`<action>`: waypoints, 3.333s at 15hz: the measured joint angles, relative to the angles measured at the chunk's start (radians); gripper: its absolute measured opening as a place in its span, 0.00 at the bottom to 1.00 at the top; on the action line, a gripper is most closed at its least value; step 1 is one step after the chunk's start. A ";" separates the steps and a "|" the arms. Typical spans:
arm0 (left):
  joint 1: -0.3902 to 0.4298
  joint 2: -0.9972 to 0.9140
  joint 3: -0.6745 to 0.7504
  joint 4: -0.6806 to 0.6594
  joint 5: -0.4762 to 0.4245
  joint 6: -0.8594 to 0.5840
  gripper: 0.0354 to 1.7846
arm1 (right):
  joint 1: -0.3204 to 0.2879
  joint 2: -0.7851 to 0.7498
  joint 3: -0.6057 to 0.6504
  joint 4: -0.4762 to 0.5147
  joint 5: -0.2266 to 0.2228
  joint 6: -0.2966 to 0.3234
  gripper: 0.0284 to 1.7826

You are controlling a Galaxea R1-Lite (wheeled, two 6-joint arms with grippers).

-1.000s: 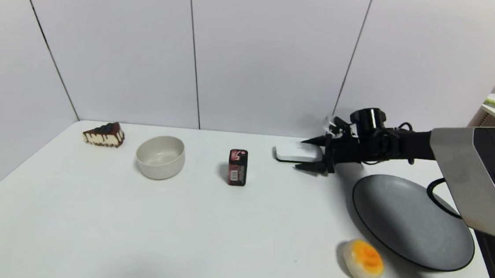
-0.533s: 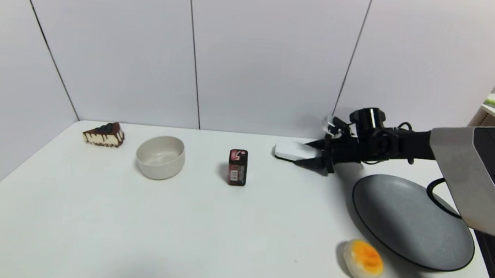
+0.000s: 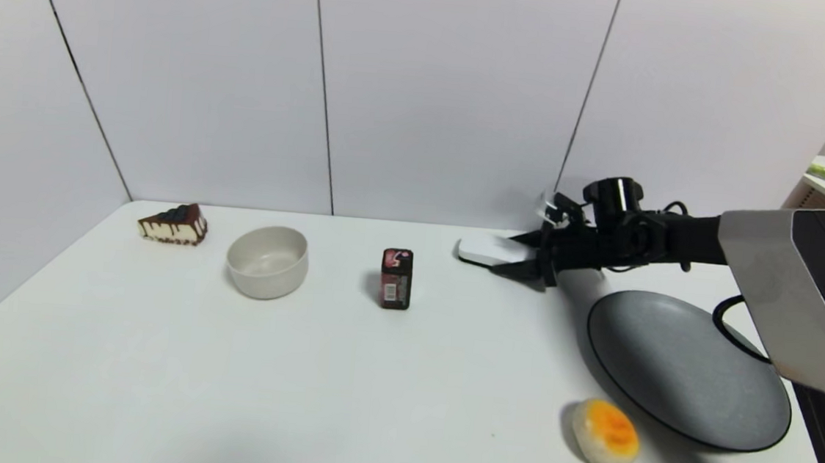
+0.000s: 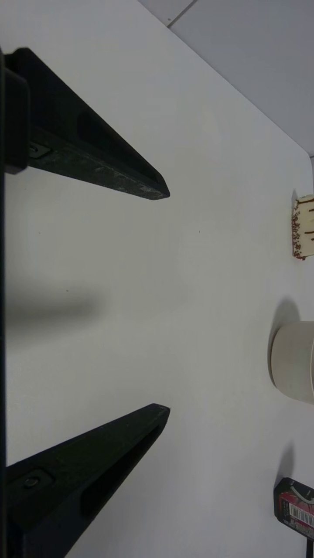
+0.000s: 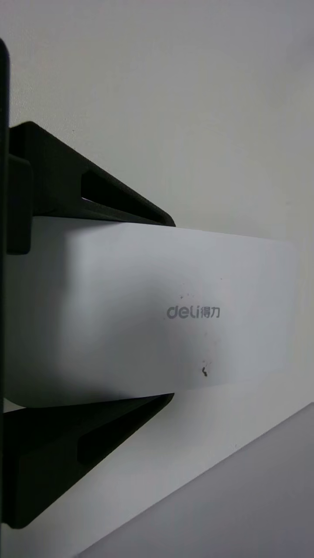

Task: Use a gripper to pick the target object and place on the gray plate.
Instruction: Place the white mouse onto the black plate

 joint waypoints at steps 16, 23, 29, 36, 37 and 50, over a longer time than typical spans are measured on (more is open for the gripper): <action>0.000 0.000 0.000 0.000 0.000 0.000 0.94 | -0.106 -0.331 0.164 0.199 0.007 0.011 0.60; 0.000 0.000 0.000 0.000 0.000 0.000 0.94 | -0.220 -0.486 0.247 0.266 0.009 0.009 0.60; 0.000 0.000 0.000 0.000 0.000 0.000 0.94 | -0.404 -0.587 0.417 0.262 0.014 -0.004 0.60; 0.000 0.000 0.000 0.000 0.000 0.000 0.94 | -0.493 -0.633 0.566 0.257 0.025 -0.105 0.60; 0.000 0.000 0.000 0.000 0.000 0.000 0.94 | -0.495 -0.636 0.586 0.257 0.039 -0.129 0.60; 0.000 0.000 0.000 0.000 0.000 0.000 0.94 | -0.481 -0.571 0.694 0.253 0.214 -0.421 0.60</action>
